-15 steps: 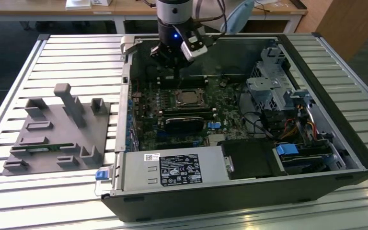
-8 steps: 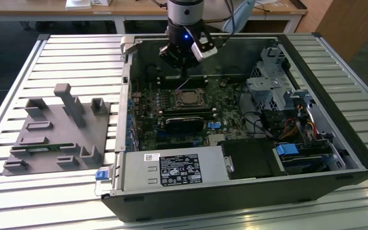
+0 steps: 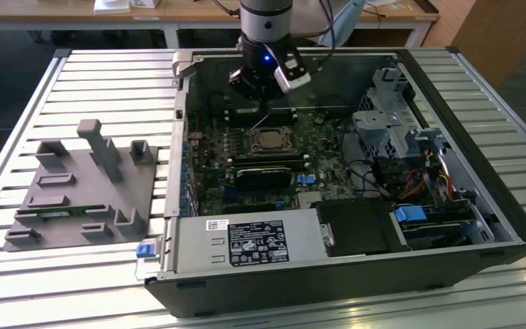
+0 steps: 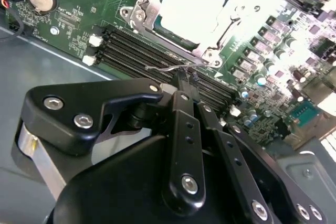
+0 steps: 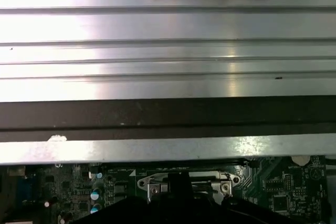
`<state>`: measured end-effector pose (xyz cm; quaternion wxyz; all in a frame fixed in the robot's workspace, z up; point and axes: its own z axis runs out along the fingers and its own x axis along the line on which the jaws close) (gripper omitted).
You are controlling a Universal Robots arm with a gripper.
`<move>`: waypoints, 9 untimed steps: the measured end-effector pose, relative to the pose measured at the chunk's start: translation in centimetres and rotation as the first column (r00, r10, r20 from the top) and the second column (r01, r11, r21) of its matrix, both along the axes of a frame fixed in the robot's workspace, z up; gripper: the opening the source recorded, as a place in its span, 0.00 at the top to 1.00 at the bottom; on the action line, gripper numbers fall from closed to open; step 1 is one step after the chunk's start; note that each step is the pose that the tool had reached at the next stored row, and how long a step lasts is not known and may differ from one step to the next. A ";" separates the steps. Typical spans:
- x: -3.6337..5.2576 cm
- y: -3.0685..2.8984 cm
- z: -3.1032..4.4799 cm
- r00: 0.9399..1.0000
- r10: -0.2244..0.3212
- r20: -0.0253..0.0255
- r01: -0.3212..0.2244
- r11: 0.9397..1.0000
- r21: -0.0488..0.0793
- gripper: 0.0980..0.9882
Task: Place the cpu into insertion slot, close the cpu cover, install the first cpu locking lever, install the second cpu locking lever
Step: 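Install the first cpu locking lever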
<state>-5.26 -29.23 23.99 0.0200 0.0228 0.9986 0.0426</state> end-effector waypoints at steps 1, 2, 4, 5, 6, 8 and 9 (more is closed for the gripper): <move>0.13 0.01 -0.04 1.000 0.000 0.000 0.000 1.000 0.000 0.99; 0.29 0.01 -0.08 1.000 0.001 0.000 -0.001 1.000 0.000 0.99; 0.62 0.01 -0.15 1.000 0.001 -0.001 -0.001 1.000 0.000 0.99; 0.73 0.02 -0.19 1.000 0.001 -0.001 -0.001 1.000 0.000 0.99; 0.82 0.03 -0.23 1.000 0.001 -0.001 -0.001 1.000 0.000 0.99; 0.95 0.06 -0.34 1.000 0.001 -0.001 -0.001 1.000 0.000 0.99; 1.00 0.08 -0.40 1.000 0.002 -0.001 -0.002 1.000 0.000 0.99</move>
